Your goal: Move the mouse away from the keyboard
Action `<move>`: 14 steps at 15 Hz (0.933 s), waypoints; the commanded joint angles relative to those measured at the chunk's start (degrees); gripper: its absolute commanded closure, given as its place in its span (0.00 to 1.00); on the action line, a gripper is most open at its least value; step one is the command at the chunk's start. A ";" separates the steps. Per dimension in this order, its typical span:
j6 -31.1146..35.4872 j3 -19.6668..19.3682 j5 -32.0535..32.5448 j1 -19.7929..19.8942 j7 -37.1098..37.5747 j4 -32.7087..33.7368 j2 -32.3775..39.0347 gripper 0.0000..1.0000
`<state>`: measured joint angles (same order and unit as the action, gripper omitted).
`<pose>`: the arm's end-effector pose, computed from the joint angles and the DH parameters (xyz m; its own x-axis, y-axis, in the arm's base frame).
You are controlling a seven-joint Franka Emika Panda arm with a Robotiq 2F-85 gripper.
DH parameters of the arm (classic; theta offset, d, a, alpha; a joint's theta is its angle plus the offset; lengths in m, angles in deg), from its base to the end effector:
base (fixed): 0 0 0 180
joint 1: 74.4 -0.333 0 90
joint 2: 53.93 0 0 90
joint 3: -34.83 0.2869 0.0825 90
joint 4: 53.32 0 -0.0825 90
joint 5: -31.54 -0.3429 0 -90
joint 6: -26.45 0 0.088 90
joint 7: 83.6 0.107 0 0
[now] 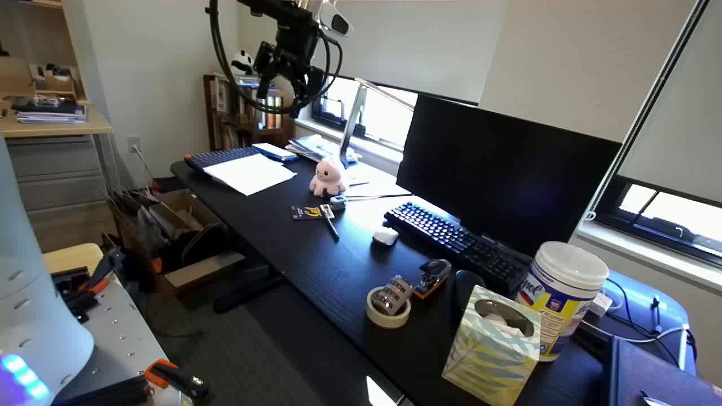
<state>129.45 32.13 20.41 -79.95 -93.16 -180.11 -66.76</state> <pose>0.4290 0.0370 0.4469 0.9719 0.1715 -0.1610 0.1348 -0.9670 -0.2164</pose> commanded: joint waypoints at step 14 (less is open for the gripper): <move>17.74 -2.84 11.17 7.29 13.13 28.25 39.05 0.00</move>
<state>145.79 29.37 27.43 -72.79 -84.40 -161.72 -38.39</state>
